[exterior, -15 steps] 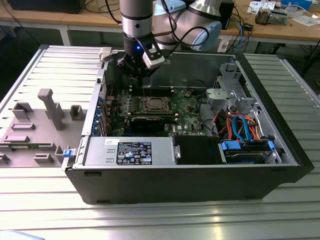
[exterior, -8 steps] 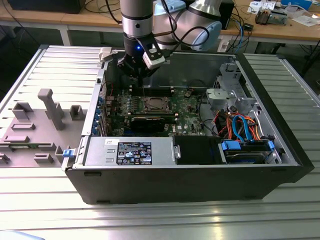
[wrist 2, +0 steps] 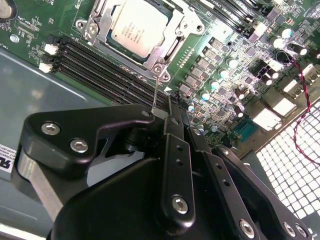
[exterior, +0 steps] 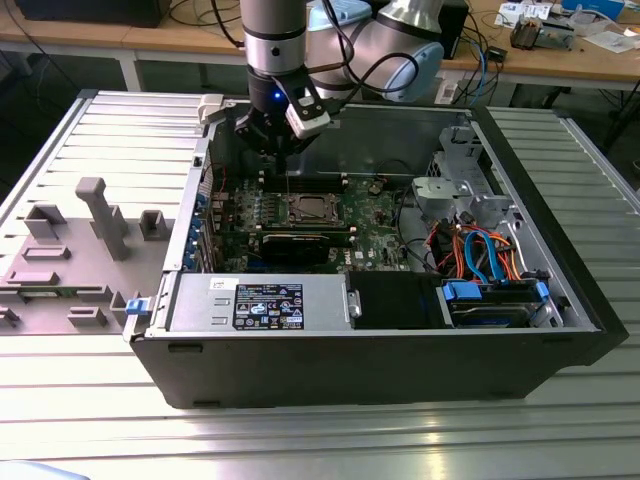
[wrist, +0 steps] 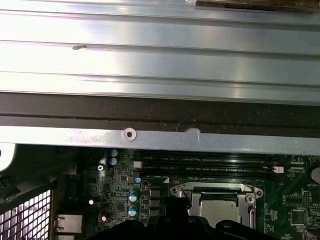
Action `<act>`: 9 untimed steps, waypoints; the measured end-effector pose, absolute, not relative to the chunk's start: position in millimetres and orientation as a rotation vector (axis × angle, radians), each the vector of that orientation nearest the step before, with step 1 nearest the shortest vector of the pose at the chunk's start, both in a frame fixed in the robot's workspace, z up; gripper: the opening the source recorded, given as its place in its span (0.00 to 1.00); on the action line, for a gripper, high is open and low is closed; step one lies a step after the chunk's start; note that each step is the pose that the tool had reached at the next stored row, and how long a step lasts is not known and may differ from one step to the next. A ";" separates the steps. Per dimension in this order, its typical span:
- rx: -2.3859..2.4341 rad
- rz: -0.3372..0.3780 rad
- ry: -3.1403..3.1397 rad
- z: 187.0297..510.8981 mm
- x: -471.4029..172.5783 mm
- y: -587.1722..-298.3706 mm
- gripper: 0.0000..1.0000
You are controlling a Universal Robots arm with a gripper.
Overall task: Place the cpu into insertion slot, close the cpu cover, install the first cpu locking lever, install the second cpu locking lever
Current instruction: 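Install the first cpu locking lever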
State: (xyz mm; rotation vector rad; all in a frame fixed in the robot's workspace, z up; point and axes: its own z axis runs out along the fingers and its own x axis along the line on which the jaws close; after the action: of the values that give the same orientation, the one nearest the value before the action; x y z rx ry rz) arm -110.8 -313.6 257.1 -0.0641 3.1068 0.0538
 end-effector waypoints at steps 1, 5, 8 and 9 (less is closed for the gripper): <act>-0.064 0.054 3.107 257.1 -109.8 -313.6 0.11; -0.064 0.054 3.107 257.0 -104.6 -313.6 0.11; -0.064 0.054 3.107 257.0 -103.3 -313.6 0.11; -0.064 0.054 3.107 257.0 -103.1 -313.6 0.11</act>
State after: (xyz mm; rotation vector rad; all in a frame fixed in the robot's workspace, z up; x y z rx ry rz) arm -103.1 -313.6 257.0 -0.0643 3.1069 0.0539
